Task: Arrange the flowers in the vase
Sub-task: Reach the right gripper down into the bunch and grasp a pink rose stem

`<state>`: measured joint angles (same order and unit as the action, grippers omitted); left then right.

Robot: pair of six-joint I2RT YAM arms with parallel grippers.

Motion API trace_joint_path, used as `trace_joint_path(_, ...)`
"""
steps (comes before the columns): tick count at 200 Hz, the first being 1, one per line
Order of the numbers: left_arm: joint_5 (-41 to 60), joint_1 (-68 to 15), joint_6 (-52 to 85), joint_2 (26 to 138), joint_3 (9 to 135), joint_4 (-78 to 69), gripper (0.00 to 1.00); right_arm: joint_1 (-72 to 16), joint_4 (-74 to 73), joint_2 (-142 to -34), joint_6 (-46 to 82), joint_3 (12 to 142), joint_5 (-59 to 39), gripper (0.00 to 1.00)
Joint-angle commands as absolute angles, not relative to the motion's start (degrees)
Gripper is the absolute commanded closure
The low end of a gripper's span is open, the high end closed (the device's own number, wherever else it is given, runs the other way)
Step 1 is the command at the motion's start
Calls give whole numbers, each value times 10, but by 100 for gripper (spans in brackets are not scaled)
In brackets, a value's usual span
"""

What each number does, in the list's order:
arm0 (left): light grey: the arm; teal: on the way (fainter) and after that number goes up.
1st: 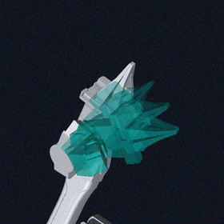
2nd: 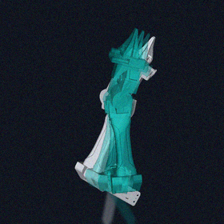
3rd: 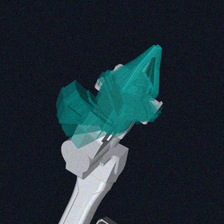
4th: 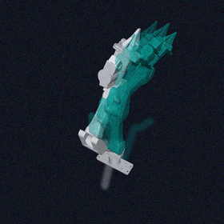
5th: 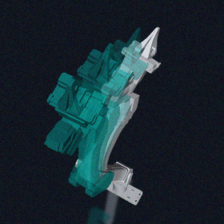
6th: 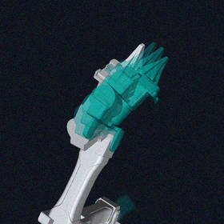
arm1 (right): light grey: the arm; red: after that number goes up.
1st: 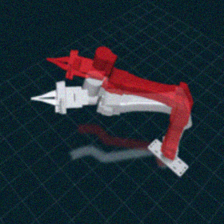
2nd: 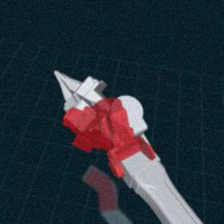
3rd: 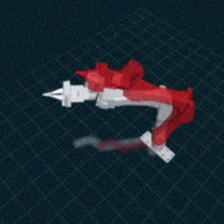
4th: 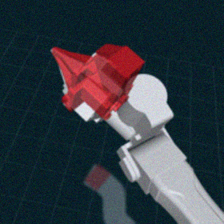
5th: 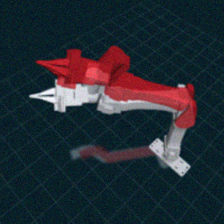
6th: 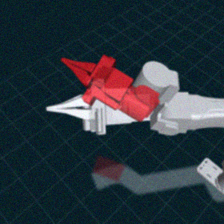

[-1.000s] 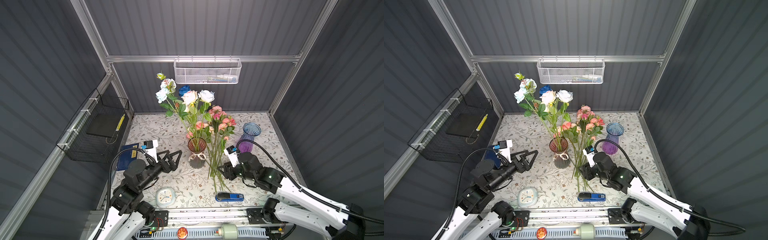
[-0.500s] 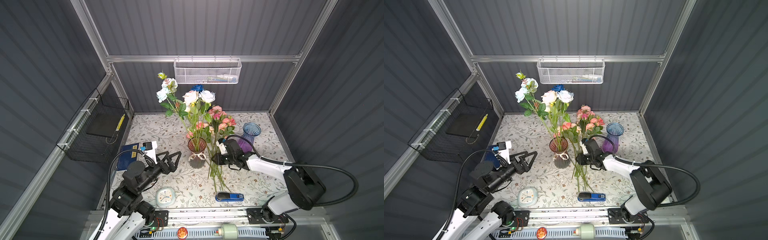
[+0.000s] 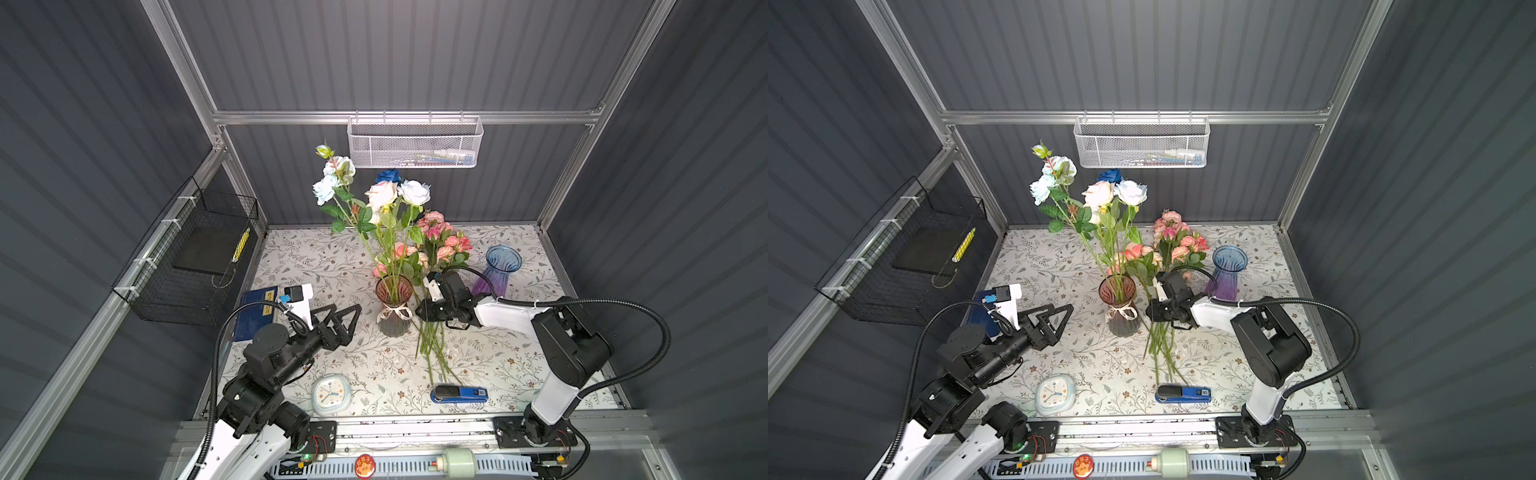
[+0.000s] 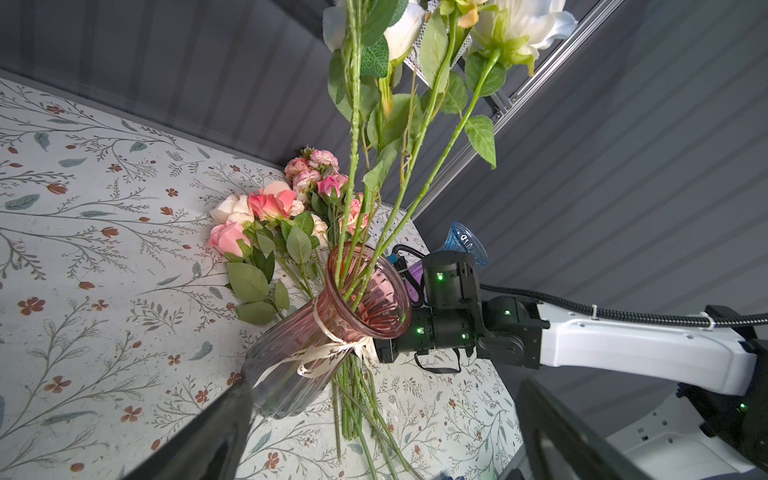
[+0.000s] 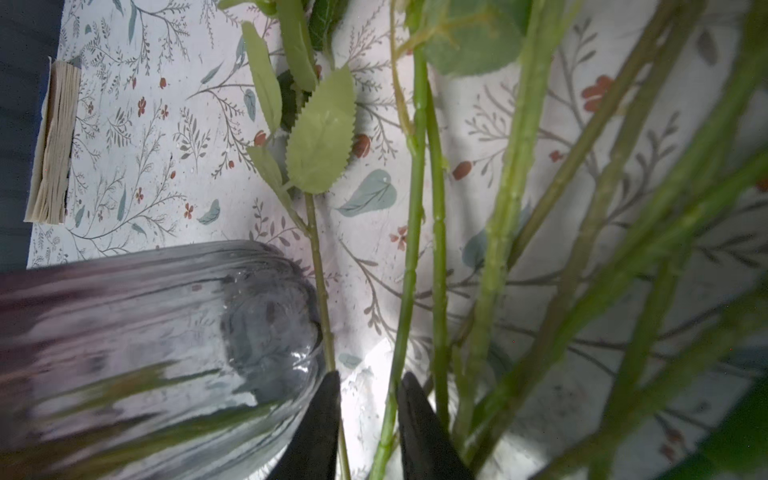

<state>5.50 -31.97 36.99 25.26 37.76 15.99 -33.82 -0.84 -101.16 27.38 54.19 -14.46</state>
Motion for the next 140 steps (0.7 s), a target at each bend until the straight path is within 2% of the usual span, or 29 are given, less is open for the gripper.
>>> trace_joint_path(1,51,-323,373,252,378,163,0,-336,15,-1033,266,564,-123,73)
trace_joint_path(61,49,-322,371,257,378,163,0,-336,29,-1072,258,595,-99,75)
trace_joint_path(140,53,-323,374,268,375,152,0,-336,-116,-1011,231,518,-103,97)
